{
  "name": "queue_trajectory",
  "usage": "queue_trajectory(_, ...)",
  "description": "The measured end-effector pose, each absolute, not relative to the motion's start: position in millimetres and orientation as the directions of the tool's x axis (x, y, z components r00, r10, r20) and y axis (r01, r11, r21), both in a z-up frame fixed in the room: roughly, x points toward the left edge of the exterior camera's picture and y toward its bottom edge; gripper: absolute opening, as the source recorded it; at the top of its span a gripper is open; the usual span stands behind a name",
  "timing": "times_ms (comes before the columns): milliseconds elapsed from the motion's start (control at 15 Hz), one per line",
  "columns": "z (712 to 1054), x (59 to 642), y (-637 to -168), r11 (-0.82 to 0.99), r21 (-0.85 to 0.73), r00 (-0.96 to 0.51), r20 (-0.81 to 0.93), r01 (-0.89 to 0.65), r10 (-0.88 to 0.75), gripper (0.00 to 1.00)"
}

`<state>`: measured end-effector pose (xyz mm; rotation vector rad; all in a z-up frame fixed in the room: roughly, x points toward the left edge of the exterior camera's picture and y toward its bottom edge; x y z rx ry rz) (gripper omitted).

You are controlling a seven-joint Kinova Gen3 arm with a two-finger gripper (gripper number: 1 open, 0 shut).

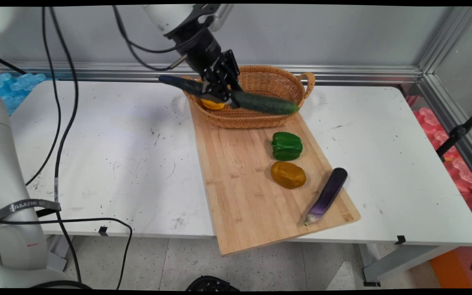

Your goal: Place the picked object on the cutting board

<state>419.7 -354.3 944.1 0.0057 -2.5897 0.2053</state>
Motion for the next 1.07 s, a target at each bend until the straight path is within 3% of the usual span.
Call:
queue_trajectory(533,914.7,402.2,-297.3,0.979,-0.119,-0.803,0.56,0.164,0.203,0.0)
queue_trajectory(1067,870.0,383.2,-281.0,0.942,-0.134,-0.757,0.566,0.307,0.328,0.0)
